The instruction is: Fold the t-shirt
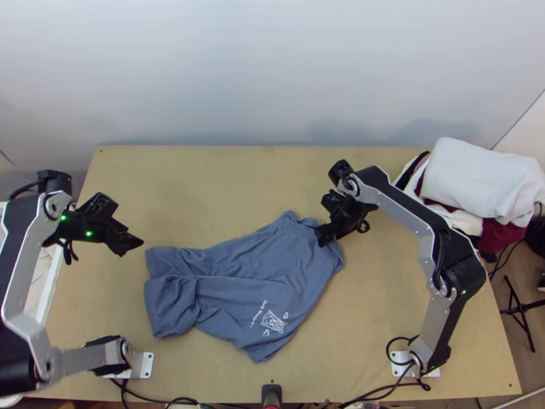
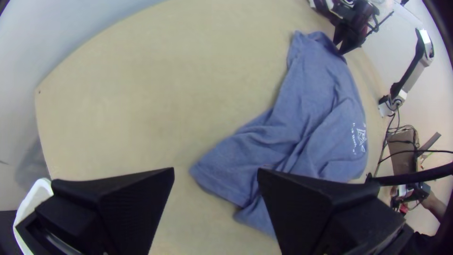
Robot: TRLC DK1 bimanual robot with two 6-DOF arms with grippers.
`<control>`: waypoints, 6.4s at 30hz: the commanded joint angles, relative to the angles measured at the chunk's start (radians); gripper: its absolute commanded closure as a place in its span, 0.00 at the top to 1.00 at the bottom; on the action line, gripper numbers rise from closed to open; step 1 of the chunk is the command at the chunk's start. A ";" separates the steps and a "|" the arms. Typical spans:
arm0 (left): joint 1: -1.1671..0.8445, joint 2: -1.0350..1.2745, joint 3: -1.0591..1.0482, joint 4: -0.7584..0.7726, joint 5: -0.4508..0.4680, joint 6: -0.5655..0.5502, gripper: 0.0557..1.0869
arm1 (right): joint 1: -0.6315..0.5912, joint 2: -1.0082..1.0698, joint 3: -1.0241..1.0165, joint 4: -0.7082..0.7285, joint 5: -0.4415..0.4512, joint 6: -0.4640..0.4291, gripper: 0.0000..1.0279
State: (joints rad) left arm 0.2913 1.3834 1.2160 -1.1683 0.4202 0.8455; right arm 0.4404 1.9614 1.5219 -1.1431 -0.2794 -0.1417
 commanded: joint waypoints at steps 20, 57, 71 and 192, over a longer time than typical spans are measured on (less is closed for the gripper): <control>0.037 0.327 0.068 0.021 -0.012 0.058 0.68 | 0.001 0.073 0.073 0.082 0.040 -0.067 0.03; -0.101 0.305 -0.145 0.202 -0.058 0.087 0.34 | 0.038 0.019 0.073 0.085 0.040 -0.073 0.03; -0.009 0.123 0.108 0.190 0.028 -0.180 0.10 | 0.037 -0.087 0.247 0.009 0.039 -0.062 0.03; 0.218 -0.340 0.458 0.266 0.178 -0.629 0.04 | -0.163 -0.619 0.567 -0.038 -0.047 0.085 0.03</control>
State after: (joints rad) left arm 0.3756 1.0313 1.4986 -1.0843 0.5774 0.4320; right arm 0.3794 1.3254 1.8496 -1.2049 -0.3298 -0.1535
